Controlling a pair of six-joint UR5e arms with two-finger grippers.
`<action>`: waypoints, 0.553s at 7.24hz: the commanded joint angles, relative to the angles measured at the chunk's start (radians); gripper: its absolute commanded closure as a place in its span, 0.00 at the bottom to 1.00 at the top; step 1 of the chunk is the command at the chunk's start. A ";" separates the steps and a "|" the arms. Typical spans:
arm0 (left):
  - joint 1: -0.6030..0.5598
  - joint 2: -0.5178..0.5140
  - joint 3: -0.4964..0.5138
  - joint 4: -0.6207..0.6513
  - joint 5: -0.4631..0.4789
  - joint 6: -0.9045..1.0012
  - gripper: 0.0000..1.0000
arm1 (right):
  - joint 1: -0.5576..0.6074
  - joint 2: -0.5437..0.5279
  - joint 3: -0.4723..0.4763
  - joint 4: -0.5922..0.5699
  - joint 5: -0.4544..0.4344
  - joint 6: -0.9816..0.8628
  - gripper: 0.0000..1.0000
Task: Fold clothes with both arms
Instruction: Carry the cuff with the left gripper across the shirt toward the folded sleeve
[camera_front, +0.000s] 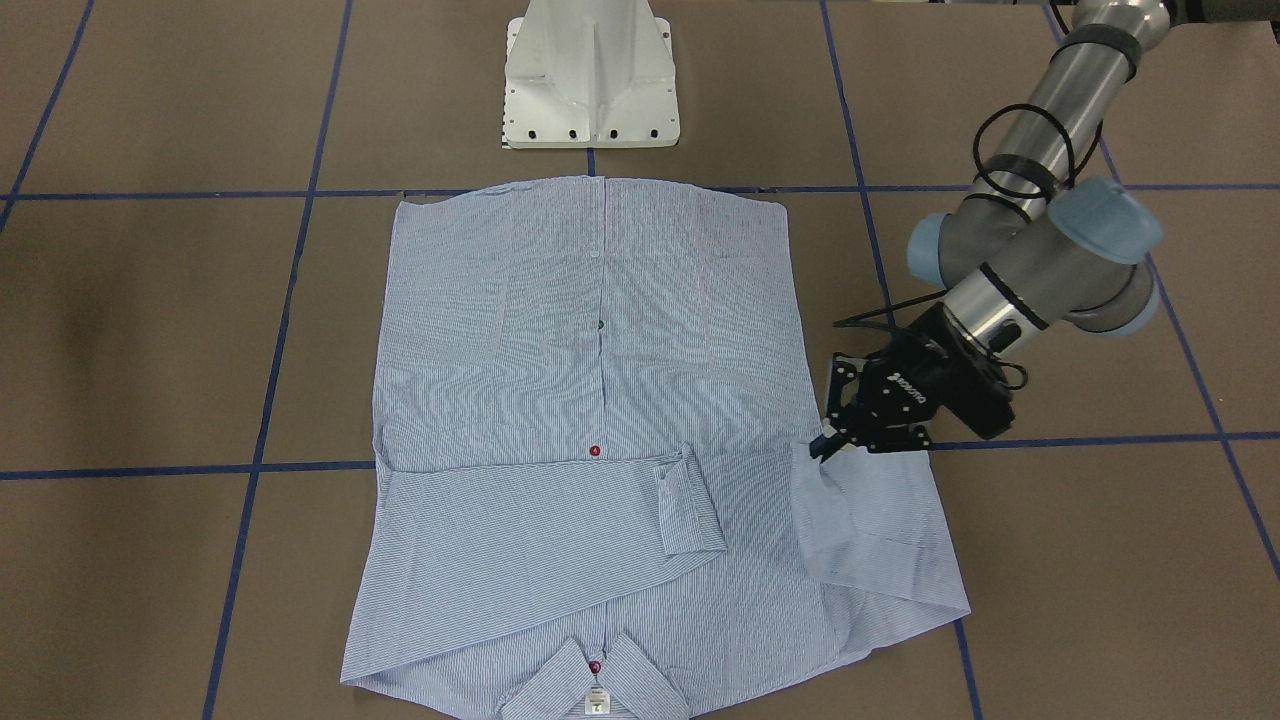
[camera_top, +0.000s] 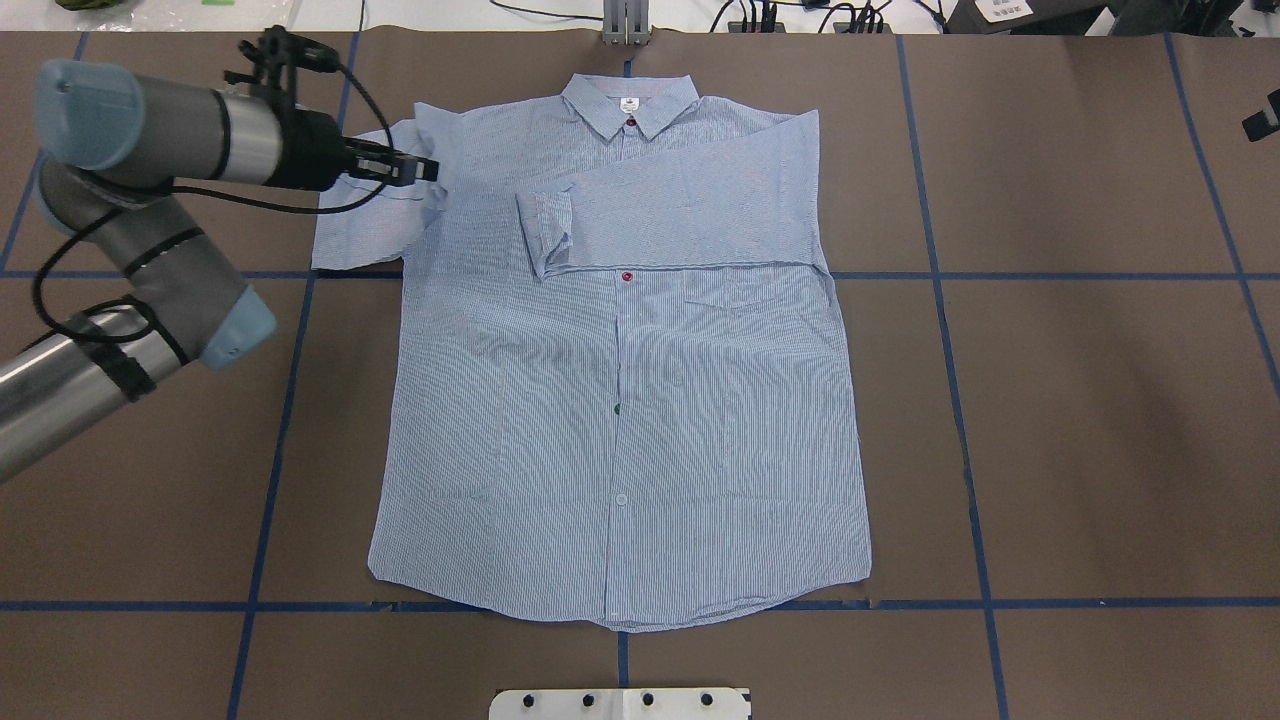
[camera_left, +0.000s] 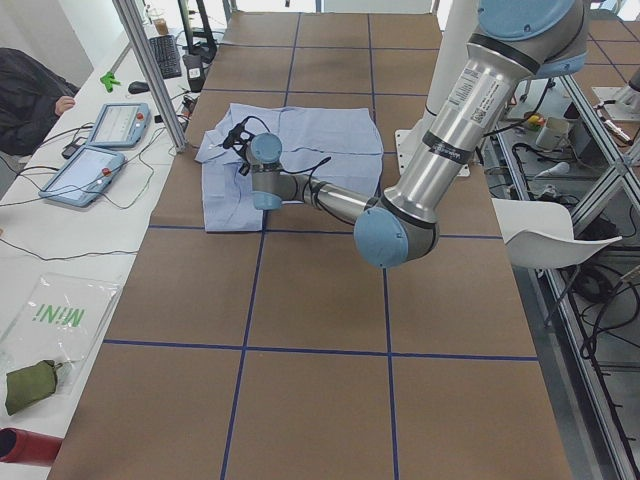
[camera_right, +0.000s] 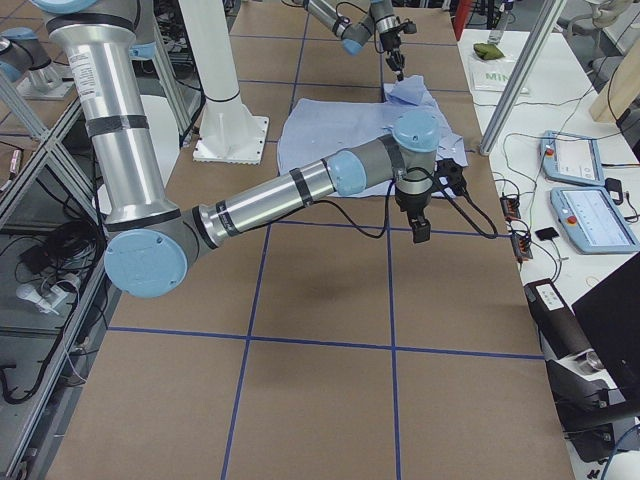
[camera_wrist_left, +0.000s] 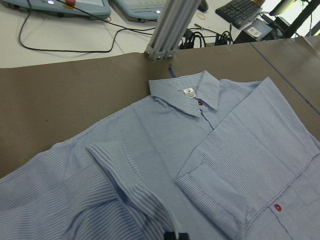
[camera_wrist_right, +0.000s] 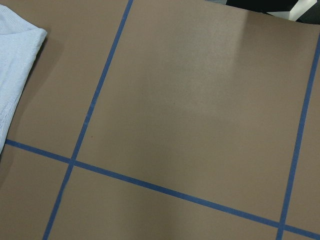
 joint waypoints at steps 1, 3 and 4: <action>0.100 -0.146 0.000 0.140 0.095 -0.105 1.00 | 0.000 -0.002 0.001 0.000 0.000 0.002 0.00; 0.160 -0.229 0.006 0.218 0.169 -0.150 1.00 | 0.000 -0.002 0.000 0.000 0.000 0.002 0.00; 0.178 -0.254 0.006 0.241 0.183 -0.165 1.00 | 0.000 -0.002 0.000 0.000 0.000 0.001 0.00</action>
